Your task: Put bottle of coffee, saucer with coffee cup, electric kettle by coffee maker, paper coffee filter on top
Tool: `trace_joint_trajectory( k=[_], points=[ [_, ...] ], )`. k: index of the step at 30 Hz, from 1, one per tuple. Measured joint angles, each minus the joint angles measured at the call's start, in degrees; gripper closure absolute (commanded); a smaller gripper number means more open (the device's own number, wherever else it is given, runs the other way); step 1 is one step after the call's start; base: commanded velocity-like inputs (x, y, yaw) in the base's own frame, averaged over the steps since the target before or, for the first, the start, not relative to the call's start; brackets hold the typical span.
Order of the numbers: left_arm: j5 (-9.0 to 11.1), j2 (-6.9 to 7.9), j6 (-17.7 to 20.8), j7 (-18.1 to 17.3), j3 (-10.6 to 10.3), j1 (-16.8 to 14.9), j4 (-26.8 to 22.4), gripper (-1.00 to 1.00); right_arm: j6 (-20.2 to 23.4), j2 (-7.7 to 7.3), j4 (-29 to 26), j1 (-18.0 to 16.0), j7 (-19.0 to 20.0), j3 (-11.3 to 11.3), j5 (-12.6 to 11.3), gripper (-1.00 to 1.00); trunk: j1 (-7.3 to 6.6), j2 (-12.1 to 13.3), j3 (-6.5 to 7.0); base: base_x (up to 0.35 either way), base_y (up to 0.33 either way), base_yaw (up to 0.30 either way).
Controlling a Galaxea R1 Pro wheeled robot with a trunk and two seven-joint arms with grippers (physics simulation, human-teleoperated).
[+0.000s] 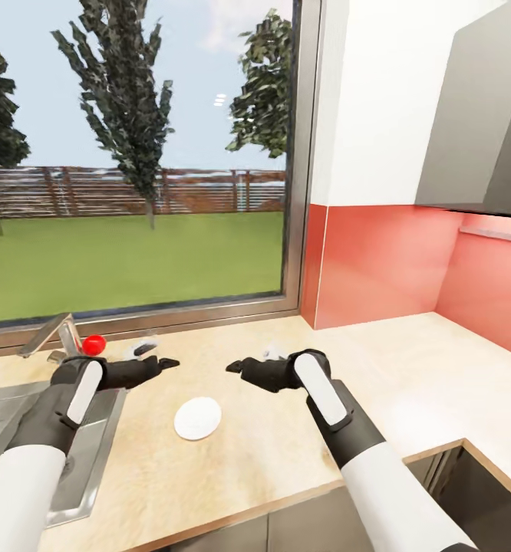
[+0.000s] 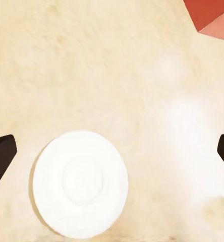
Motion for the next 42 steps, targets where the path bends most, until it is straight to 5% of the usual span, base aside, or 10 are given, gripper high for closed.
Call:
trace_joint_trajectory(
  k=[6,11,18,34,42],
  points=[
    [-0.05,4.73,-0.03,-6.9,0.01,-0.1,7.49,-1.0,2.08,0.0,3.73,0.71,0.14,2.68,-3.44,-1.0,0.0,0.0,0.0,0.0,0.0,-0.005],
    [-0.07,6.02,0.02,-9.07,-0.06,-0.1,9.09,-1.0,2.23,0.0,5.01,1.2,0.19,7.25,-8.42,-1.0,0.0,0.0,0.0,0.0,0.0,0.0],
    [-0.12,6.1,0.08,-9.39,-0.45,0.05,9.36,-1.0,2.28,0.0,5.34,2.46,0.19,12.37,-12.59,-1.0,0.0,0.0,0.0,0.0,0.0,0.0],
    [-0.08,5.66,-0.02,-9.41,-0.51,0.11,10.81,-1.0,2.25,0.0,5.41,2.91,0.16,12.76,-12.89,-1.0,0.0,0.0,0.0,0.096,0.0,0.0],
    [-0.04,5.39,-0.29,-9.48,-0.49,0.15,15.52,-1.0,2.23,0.0,5.86,3.79,0.18,12.83,-12.89,-1.0,0.0,0.0,0.0,0.004,0.0,0.0]
  ],
)
